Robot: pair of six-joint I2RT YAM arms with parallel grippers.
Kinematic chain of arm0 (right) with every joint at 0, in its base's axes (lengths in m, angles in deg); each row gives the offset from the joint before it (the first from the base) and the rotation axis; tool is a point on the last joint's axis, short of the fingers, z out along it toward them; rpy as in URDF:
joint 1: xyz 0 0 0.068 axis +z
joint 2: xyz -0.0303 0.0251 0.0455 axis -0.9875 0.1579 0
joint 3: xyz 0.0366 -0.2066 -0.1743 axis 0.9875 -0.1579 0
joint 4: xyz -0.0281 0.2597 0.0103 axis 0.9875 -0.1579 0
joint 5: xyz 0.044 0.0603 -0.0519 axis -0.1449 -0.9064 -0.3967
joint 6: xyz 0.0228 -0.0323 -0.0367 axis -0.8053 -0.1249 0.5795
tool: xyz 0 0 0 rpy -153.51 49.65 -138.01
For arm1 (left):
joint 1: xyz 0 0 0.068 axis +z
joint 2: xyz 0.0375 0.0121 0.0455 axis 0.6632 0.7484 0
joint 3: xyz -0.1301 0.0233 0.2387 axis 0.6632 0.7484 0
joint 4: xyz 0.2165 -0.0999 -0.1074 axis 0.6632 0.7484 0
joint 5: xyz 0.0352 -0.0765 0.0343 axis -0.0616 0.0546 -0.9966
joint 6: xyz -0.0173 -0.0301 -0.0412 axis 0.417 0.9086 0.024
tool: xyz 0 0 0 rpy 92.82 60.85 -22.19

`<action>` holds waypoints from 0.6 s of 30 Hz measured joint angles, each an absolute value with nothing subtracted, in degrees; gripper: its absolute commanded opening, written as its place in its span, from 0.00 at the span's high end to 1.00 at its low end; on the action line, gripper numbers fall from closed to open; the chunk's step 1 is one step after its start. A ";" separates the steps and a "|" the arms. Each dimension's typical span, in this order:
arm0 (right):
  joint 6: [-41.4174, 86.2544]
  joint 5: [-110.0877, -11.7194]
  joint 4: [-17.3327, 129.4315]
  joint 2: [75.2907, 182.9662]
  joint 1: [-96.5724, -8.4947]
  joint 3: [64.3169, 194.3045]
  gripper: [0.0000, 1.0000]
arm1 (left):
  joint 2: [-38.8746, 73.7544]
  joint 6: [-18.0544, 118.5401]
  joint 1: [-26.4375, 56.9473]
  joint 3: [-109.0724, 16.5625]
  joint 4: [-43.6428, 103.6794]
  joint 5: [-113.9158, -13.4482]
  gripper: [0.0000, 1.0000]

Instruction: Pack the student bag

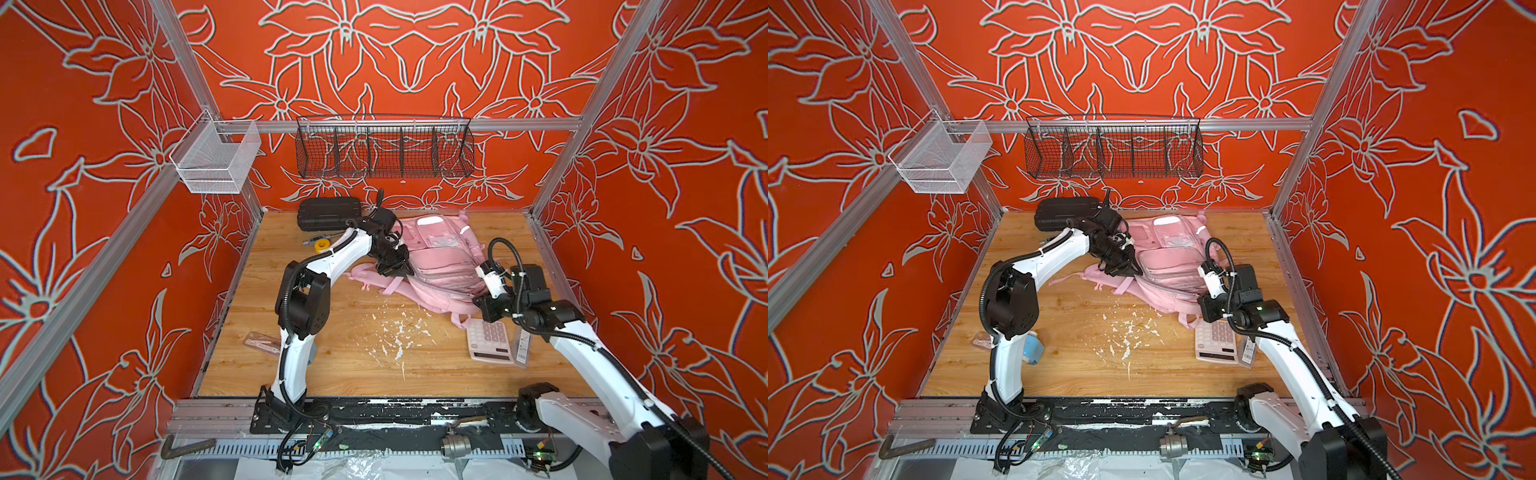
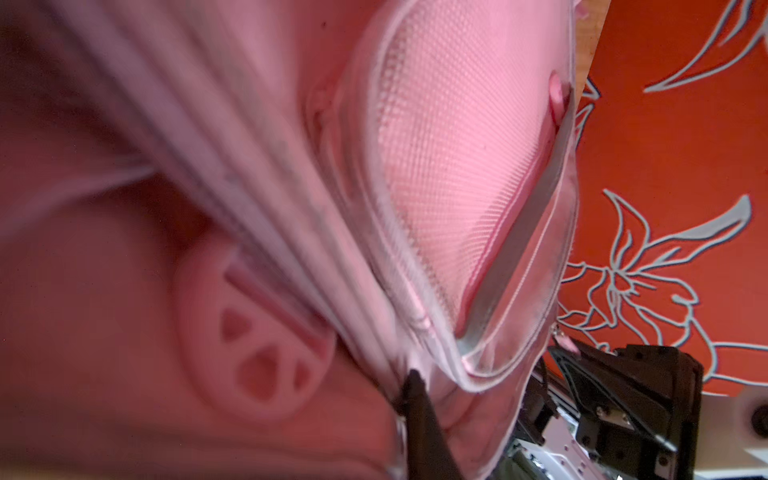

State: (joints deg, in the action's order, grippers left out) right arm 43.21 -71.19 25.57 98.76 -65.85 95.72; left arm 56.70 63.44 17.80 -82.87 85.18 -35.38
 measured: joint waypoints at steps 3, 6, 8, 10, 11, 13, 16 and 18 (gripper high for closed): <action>41.35 -71.45 28.00 102.60 -62.20 96.37 1.00 | 57.09 64.03 20.09 -84.66 85.15 -37.20 0.46; 40.04 -71.32 29.33 105.47 -60.53 97.20 1.00 | 55.78 66.65 21.60 -82.83 82.53 -39.14 0.39; 39.41 -71.17 29.70 106.01 -60.27 97.27 1.00 | 52.75 69.86 21.32 -77.54 79.80 -40.61 0.38; 38.86 -71.10 29.97 106.06 -60.21 97.27 1.00 | 48.68 74.26 20.27 -71.11 77.18 -41.77 0.37; 38.56 -71.06 30.12 106.06 -60.21 97.27 1.00 | 46.49 76.71 19.44 -68.05 75.89 -42.53 0.36; 38.10 -71.04 30.23 106.12 -60.16 97.27 1.00 | 41.25 82.72 16.33 -62.22 73.18 -44.98 0.35; 37.72 -71.04 30.27 106.12 -60.14 97.27 1.00 | 35.28 92.18 10.34 -57.34 68.15 -48.54 0.35; 37.53 -71.04 30.29 106.12 -60.05 97.27 1.00 | 32.86 98.91 6.56 -54.72 63.36 -49.83 0.35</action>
State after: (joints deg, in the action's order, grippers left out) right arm 37.53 -71.04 30.29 106.12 -60.05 97.27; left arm 32.86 98.91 6.56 -54.72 63.36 -49.83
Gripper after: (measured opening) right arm 0.074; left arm 0.647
